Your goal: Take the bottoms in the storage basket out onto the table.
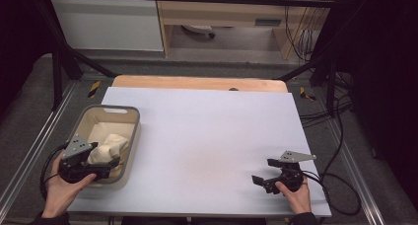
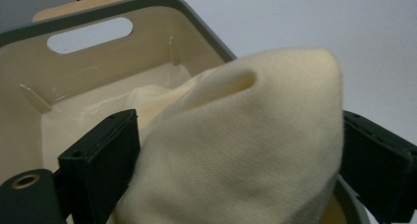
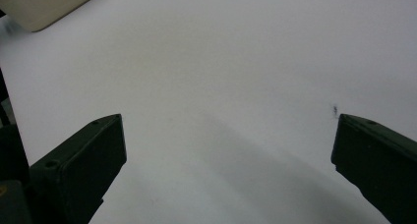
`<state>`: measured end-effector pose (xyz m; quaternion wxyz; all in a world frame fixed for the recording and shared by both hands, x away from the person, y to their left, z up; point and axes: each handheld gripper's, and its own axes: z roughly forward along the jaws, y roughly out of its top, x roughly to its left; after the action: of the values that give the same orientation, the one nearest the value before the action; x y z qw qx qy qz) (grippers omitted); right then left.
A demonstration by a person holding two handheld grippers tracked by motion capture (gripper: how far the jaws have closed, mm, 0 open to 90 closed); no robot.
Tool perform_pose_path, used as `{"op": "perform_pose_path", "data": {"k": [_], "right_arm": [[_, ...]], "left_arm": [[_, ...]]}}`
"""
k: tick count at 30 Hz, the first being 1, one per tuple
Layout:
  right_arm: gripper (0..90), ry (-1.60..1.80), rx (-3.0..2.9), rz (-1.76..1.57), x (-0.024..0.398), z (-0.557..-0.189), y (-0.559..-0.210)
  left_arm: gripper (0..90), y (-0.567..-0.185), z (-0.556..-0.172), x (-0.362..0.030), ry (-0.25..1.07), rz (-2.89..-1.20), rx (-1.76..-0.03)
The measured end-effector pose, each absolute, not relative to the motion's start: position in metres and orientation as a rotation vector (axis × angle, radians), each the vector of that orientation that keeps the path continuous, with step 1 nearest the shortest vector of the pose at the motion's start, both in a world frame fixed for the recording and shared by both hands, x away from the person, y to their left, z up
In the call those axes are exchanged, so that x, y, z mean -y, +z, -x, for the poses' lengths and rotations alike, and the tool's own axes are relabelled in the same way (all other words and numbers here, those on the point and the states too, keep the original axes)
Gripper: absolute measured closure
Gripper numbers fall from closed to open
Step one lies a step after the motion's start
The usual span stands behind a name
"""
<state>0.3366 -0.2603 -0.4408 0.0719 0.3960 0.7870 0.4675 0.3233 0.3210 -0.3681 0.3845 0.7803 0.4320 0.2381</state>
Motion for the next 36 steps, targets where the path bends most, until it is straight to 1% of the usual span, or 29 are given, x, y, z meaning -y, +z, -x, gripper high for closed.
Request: {"op": "perform_pose_path", "data": {"k": [7, 17, 18, 20, 24, 27, 30, 36], "right_arm": [[0.5, 1.402, -2.366, -1.194, 0.2602, -0.3365, -0.4409], [0.5, 1.402, -2.367, -1.19, 0.26, -0.3368, -0.4413], [0.5, 1.402, -2.367, -1.19, 0.26, -0.3368, -0.4413], [0.5, 1.401, -2.367, -1.191, 0.2599, -0.3368, -0.4414], [0.5, 1.402, -2.369, -1.192, 0.2599, -0.3366, -0.4413], [0.5, 1.402, -2.369, -1.189, 0.2599, -0.3367, -0.4413], [0.5, 1.4, -2.371, -1.198, 0.2596, -0.3365, -0.4413], [0.5, 1.4, -2.371, -1.198, 0.2596, -0.3365, -0.4413]], "left_arm": [[14.8, -0.3715, -0.3237, -0.3226, 0.615, -2.002, -1.108], [30.3, -0.3731, -0.3233, -0.3238, 0.617, -2.013, -1.121], [30.3, -0.3731, -0.3233, -0.3239, 0.619, -2.013, -1.125], [36.3, -0.3729, -0.3228, -0.3239, 0.623, -2.014, -1.127], [42.3, -0.3729, -0.3221, -0.3226, 0.63, -2.016, -1.128], [44.2, -0.3729, -0.3221, -0.3221, 0.632, -2.02, -1.131], [49.4, -0.3727, -0.3217, -0.322, 0.64, -2.018, -1.135], [55.8, -0.3722, -0.321, -0.3227, 0.654, -2.01, -1.14]]}}
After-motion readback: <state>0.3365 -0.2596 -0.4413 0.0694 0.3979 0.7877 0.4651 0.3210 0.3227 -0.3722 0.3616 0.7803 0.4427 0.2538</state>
